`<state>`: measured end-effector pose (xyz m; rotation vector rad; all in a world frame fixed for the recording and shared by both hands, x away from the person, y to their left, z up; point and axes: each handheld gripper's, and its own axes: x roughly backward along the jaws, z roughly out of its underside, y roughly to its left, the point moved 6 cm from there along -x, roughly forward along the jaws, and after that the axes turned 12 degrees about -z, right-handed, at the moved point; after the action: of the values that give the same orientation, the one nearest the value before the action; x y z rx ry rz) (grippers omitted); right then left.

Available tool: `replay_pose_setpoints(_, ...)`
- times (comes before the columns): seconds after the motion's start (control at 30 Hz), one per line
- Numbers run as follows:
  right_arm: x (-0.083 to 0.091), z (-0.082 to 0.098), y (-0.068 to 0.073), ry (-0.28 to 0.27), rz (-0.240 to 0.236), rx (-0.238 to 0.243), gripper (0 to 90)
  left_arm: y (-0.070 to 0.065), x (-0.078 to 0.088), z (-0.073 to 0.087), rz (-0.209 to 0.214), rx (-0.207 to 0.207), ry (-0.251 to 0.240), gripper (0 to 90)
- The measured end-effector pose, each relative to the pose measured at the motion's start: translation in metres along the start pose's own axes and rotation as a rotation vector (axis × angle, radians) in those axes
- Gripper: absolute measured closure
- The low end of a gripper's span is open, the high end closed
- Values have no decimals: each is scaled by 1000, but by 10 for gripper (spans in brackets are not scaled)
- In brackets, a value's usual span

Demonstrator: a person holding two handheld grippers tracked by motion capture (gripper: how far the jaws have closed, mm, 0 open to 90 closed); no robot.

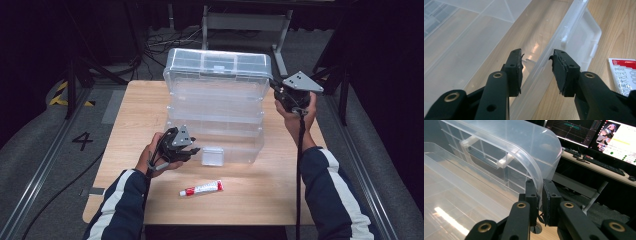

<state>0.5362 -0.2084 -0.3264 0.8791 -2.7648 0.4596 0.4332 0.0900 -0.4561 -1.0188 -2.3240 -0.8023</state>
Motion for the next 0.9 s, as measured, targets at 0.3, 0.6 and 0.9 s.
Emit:
replay_pose_setpoints(0.3, -12, -7, -11, 23, 1, -51, 844, -1, -8, 6, -13, -51, 44, 636)
replay_pose_setpoints(0.6, -24, -12, -21, 51, -2, -74, 843, 1, -6, 5, 4, -30, 22, 648)
replay_pose_setpoints(0.9, -38, -15, -34, 74, -18, -99, 841, 1, -6, 7, 19, -17, 7, 654)
